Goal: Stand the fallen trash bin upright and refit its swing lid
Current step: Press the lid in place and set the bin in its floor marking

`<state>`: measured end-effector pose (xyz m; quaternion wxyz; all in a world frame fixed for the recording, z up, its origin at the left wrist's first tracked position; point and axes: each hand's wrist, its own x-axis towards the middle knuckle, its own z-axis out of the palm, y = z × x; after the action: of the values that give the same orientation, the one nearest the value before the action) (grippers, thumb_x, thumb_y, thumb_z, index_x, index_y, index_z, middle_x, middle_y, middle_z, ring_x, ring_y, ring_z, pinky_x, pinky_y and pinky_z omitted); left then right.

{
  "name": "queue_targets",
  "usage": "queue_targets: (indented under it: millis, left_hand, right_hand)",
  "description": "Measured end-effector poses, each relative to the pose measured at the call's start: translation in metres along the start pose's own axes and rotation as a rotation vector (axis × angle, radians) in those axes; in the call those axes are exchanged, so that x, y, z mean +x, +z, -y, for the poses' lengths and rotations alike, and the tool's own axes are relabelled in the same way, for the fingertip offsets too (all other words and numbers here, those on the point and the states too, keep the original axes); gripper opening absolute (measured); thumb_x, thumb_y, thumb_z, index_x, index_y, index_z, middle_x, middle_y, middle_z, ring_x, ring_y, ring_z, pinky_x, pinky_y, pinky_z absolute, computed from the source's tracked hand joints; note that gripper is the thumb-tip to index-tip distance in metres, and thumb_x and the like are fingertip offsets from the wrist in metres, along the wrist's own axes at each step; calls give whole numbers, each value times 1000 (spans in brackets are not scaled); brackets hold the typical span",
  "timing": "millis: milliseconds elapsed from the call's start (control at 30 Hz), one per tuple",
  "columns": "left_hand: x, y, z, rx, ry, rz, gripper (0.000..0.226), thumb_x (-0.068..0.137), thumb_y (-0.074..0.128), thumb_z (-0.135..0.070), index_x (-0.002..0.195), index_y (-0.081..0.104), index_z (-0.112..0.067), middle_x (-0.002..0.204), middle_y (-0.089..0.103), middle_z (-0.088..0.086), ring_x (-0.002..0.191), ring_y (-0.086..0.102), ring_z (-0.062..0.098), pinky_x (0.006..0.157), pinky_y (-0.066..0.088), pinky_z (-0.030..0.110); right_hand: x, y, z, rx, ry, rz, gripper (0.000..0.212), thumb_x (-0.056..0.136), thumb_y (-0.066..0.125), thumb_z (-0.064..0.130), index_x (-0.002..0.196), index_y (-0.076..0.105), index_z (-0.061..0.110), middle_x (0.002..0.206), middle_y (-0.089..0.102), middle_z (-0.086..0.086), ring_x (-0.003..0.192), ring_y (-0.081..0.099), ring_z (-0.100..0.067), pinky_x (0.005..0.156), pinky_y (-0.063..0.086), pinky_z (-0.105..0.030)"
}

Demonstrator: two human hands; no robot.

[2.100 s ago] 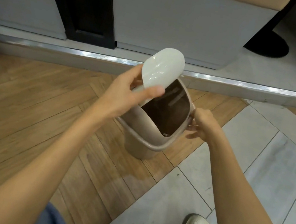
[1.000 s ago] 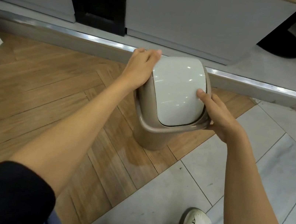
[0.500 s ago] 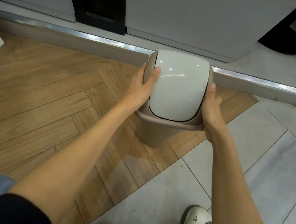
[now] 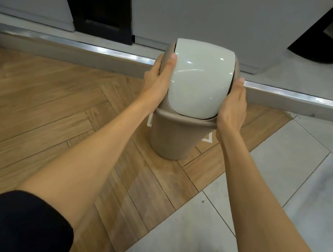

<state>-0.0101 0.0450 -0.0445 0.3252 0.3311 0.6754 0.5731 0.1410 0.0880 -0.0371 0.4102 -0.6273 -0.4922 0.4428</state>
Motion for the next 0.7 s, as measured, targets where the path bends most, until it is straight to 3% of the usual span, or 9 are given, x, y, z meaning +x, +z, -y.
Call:
queue_targets:
  millis: [133,300,433,567,700]
  left_hand:
    - [21,2,-4,-43,18,-23,67,83,46,-70,139,54,-32,127,65,-11,118,59,9,106,44,36]
    - [23,3,-2,-20,16,-47,68,81,45,-72,138,54,-36,129,64,-14,120,57,10,108,42,37]
    - [7,0,7,-23,62,-62,54,90,45,-64,136,55,-37,122,65,-21,118,58,4,106,43,32]
    - [-8,-3,16,-85,78,-90,45,99,45,-51,141,50,-36,119,63,-25,115,56,-3,101,43,22]
    - [7,3,14,-55,81,-82,55,91,45,-63,139,52,-38,126,64,-19,119,57,4,107,43,35]
  right_hand:
    - [14,6,5,12,-57,-25,50,97,24,58,123,60,36,104,51,10,106,47,-15,104,37,-43]
    - [19,6,4,4,-96,-27,49,99,25,54,119,62,30,102,55,11,105,49,-15,90,37,-37]
    - [6,1,-12,36,-123,-54,49,94,26,59,121,62,39,98,62,16,108,54,-15,96,43,-39]
    - [-4,3,-22,28,-210,-102,49,95,26,57,124,60,38,107,67,14,109,55,-11,98,44,-40]
    - [12,7,-16,-7,-202,-106,52,93,23,59,124,60,37,107,66,11,110,54,-13,98,41,-39]
